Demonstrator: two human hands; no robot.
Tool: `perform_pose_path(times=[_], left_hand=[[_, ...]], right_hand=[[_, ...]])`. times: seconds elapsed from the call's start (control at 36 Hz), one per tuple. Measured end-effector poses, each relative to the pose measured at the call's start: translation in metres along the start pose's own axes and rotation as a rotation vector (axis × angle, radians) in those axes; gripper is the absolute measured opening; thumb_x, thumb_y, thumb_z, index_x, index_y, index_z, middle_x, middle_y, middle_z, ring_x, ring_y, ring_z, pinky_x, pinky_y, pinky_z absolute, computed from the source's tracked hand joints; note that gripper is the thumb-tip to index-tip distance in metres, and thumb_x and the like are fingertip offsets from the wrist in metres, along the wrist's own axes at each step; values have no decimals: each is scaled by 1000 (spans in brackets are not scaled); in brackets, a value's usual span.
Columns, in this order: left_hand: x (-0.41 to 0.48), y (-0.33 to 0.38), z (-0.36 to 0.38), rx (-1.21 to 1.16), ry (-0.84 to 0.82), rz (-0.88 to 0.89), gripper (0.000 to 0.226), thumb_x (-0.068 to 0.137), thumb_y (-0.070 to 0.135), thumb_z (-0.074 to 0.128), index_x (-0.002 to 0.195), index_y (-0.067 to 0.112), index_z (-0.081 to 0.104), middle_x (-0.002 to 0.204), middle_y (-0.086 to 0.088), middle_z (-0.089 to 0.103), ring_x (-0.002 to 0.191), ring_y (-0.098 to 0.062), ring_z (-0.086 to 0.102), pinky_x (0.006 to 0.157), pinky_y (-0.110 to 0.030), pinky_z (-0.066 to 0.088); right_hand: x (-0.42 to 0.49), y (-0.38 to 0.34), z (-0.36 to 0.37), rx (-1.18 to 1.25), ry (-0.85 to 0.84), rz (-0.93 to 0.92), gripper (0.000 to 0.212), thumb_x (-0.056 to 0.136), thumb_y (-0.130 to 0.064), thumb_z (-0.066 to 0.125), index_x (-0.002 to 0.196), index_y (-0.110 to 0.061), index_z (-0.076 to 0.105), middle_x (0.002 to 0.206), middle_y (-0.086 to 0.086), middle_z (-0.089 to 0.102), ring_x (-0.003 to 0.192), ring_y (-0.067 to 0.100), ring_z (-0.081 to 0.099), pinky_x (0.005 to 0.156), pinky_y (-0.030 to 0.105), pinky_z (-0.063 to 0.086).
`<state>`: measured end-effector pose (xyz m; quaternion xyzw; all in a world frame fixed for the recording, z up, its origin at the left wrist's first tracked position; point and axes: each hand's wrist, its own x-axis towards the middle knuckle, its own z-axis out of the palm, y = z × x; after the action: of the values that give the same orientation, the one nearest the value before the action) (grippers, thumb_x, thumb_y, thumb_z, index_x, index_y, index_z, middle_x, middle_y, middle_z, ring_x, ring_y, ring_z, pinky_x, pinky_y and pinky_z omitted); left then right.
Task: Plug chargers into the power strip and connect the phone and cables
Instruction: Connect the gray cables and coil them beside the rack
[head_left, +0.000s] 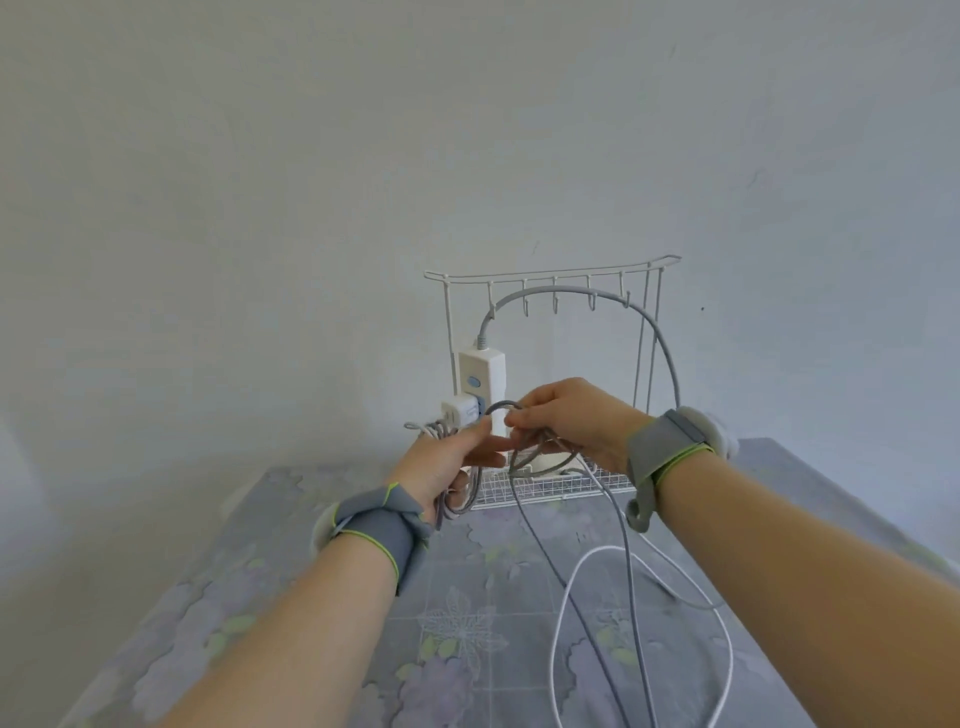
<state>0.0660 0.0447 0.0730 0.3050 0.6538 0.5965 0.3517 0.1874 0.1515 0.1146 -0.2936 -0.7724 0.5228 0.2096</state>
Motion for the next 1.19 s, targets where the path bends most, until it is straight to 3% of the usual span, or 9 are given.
perform_pose_path(times=[0.08, 0.17, 0.25, 0.42, 0.53, 0.67, 0.83, 1.03, 1.19], left_hand=[[2, 1, -1, 5, 4, 11, 35, 89, 45, 57, 88, 13, 73, 70, 0, 68, 35, -5, 26, 34, -14, 22], [2, 5, 2, -51, -21, -50, 46, 86, 60, 53, 93, 19, 73, 81, -1, 74, 37, -6, 28, 35, -14, 25], [5, 4, 12, -130, -24, -94, 40, 85, 58, 56, 88, 19, 66, 66, -2, 60, 39, -10, 32, 35, -15, 28], [8, 1, 20, -440, 13, -159, 30, 95, 33, 52, 82, 10, 67, 67, -5, 68, 64, -22, 59, 59, -31, 48], [11, 0, 14, -575, -5, -115, 41, 101, 29, 40, 69, 10, 58, 64, -4, 72, 77, -22, 63, 71, -34, 49], [14, 13, -11, -852, 22, -102, 43, 102, 31, 33, 64, 15, 42, 41, 3, 50, 43, -16, 61, 67, -34, 45], [14, 13, -23, -908, -49, -135, 44, 101, 38, 33, 63, 17, 41, 34, 7, 29, 25, -8, 28, 53, -21, 32], [15, 6, -30, -827, -157, -45, 43, 101, 37, 30, 65, 18, 41, 33, 4, 28, 23, -5, 23, 32, -14, 27], [14, -1, -27, -574, -115, 3, 41, 101, 34, 35, 66, 16, 42, 36, 5, 37, 23, -4, 22, 30, -13, 24]], right_hand=[[-2, 0, 3, -34, 39, -66, 16, 89, -13, 64, 94, 0, 69, 61, 6, 61, 60, 17, 63, 74, 31, 54], [-7, -2, 8, -183, 21, -104, 16, 90, -21, 62, 93, -6, 69, 55, 3, 53, 42, 12, 54, 50, 23, 53], [-9, -5, 17, -358, -32, -176, 19, 89, -23, 63, 93, -4, 69, 54, -1, 57, 37, 11, 48, 42, 18, 45], [-7, 1, 25, -554, -213, -84, 12, 83, -6, 62, 91, -15, 64, 63, 6, 60, 42, 13, 56, 52, 23, 54], [0, 18, 11, -813, -168, 0, 13, 73, -11, 71, 85, -7, 73, 69, 7, 69, 61, 16, 61, 79, 33, 58], [-1, 55, -12, -1066, -102, 152, 17, 75, -17, 74, 90, -9, 71, 82, 0, 67, 81, 17, 64, 82, 31, 56], [-4, 74, -45, -450, -7, 221, 12, 76, -4, 70, 71, -12, 63, 76, 11, 69, 64, 17, 61, 60, 24, 49], [-15, 62, -63, 327, -222, 375, 6, 94, -4, 53, 99, -4, 57, 48, 1, 47, 41, 12, 48, 52, 25, 47], [-19, 52, -66, 758, -278, 445, 18, 77, -21, 60, 65, -14, 47, 37, -7, 34, 29, 4, 40, 43, 18, 49]])
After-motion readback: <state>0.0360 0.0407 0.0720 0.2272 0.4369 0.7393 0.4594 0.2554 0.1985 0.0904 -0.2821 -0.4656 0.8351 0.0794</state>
